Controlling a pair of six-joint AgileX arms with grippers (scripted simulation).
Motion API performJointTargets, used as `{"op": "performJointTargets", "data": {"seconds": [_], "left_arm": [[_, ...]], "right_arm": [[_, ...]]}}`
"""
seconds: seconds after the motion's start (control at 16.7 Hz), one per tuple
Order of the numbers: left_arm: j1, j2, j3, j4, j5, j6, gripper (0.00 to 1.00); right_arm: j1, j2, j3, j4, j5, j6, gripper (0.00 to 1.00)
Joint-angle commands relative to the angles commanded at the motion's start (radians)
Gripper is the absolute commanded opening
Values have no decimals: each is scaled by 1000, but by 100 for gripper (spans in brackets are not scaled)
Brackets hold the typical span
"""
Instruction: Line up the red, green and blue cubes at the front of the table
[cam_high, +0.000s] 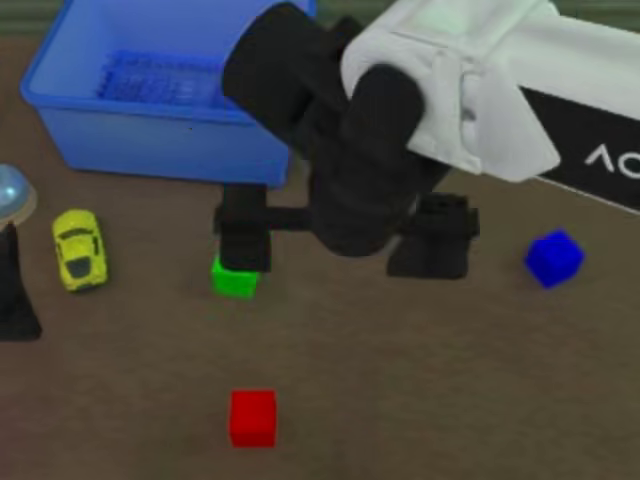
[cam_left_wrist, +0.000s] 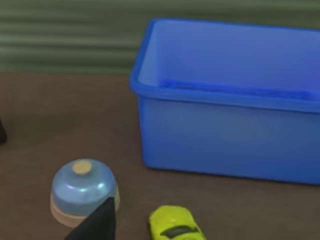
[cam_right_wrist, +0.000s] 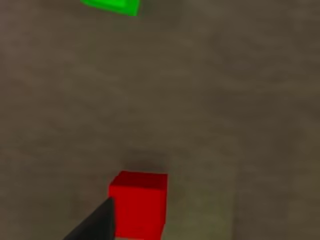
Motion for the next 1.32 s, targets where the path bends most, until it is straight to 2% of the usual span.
{"op": "performJointTargets", "data": {"seconds": [0.3, 0.48, 0.6, 0.78, 1.02, 1.32], "left_arm": [[-96, 435, 346, -250, 2, -49, 100], [-162, 735, 576, -422, 4, -81, 100], [-207, 941, 735, -539, 6, -102, 100], [-269, 1227, 958, -697, 8, -132, 100], [-336, 1548, 1218, -866, 10, -168, 100], [-385, 1795, 1433, -984, 9, -200, 100]], "right_arm": [[-219, -527, -414, 246, 55, -232, 100], [-370, -874, -710, 415, 65, -386, 100], [-468, -1090, -905, 529, 60, -485, 100], [-602, -1363, -1176, 694, 33, -620, 100], [-751, -1639, -1468, 902, -29, -762, 100], [-865, -1864, -1686, 1083, -104, -860, 100]]}}
